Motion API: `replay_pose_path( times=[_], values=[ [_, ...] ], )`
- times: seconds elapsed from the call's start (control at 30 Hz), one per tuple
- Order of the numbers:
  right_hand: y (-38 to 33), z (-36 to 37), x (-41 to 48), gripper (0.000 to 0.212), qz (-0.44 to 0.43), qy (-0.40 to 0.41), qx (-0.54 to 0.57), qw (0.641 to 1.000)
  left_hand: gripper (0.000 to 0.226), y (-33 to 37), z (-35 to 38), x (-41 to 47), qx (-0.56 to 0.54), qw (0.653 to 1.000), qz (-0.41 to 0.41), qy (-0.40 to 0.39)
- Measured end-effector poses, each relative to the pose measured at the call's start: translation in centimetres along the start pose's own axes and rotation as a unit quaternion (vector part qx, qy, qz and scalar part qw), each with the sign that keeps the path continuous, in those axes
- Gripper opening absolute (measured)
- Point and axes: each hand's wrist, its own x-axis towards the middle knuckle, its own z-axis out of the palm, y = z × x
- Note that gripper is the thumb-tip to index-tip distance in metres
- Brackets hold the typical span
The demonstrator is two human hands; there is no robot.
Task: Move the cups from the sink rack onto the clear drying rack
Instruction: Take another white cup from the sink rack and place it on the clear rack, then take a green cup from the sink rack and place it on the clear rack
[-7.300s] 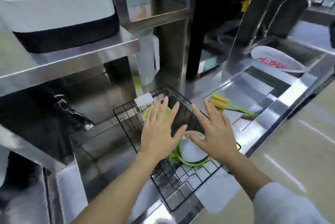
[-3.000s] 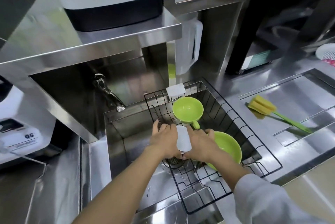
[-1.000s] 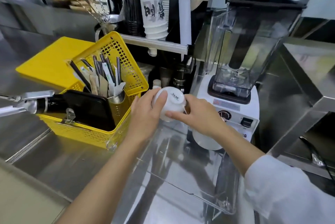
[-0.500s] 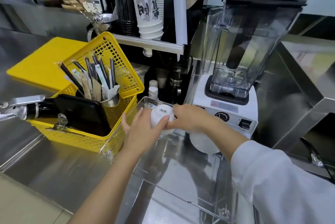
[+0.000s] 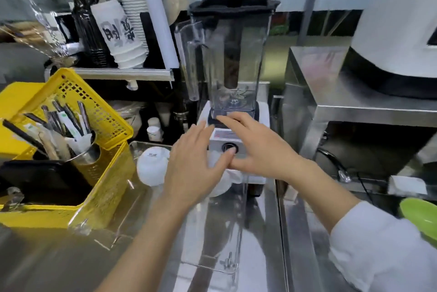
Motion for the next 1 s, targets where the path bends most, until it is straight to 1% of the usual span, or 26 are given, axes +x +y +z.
replay_pose_path(
  times=[0.07,0.17,0.23,0.33,0.47,0.6,0.63,0.7,0.77,0.8,0.83,0.9,1.0],
  values=[
    [2.7,-1.1,-3.0,0.075,0.016,0.02,-0.036,0.999,0.076,3.0,2.0,0.2,-0.009,0.999,0.042,-0.024],
    [6.7,-2.9,-8.5,0.079,0.081,0.036,-0.046,0.995,0.076,8.5,5.4,0.1,-0.055,0.992,0.098,-0.062],
    [9.1,-4.0,-12.5,0.084,0.127,0.049,-0.047,0.99,0.076,12.2,8.0,-0.3,-0.066,0.984,0.141,-0.089],
    [12.3,-5.6,-18.4,0.087,0.203,0.06,-0.052,0.976,0.079,17.2,12.0,-1.1,-0.065,0.968,0.192,-0.149],
    [16.6,-6.9,-25.8,0.087,0.298,0.066,-0.05,0.951,0.082,22.4,17.3,-2.4,-0.06,0.943,0.235,-0.229],
    [20.0,-7.0,-32.1,0.084,0.386,0.047,-0.056,0.92,0.082,26.4,22.2,-4.1,-0.067,0.925,0.241,-0.285],
    [20.7,-6.9,-33.5,0.086,0.403,0.039,-0.055,0.913,0.08,27.3,23.3,-4.5,-0.068,0.921,0.24,-0.3],
    [22.0,-6.6,-35.9,0.098,0.445,0.01,-0.05,0.894,0.074,28.8,25.5,-5.4,-0.062,0.913,0.231,-0.331],
    [23.0,-6.1,-37.8,0.111,0.475,-0.034,-0.035,0.878,0.07,29.9,27.4,-6.3,-0.044,0.904,0.229,-0.359],
    [23.4,-5.8,-38.5,0.112,0.485,-0.058,-0.026,0.872,0.069,30.3,28.3,-6.8,-0.037,0.897,0.227,-0.377],
    [23.7,-5.5,-39.3,0.11,0.493,-0.079,-0.016,0.866,0.068,30.6,29.0,-7.3,-0.036,0.89,0.218,-0.399],
    [24.2,-4.8,-40.4,0.098,0.51,-0.104,0.003,0.854,0.065,31.0,30.3,-8.2,-0.036,0.877,0.174,-0.446],
    [24.9,-4.1,-41.4,0.083,0.547,-0.134,0.028,0.826,0.06,31.0,32.0,-9.1,0.013,0.869,0.101,-0.484]
  ],
)
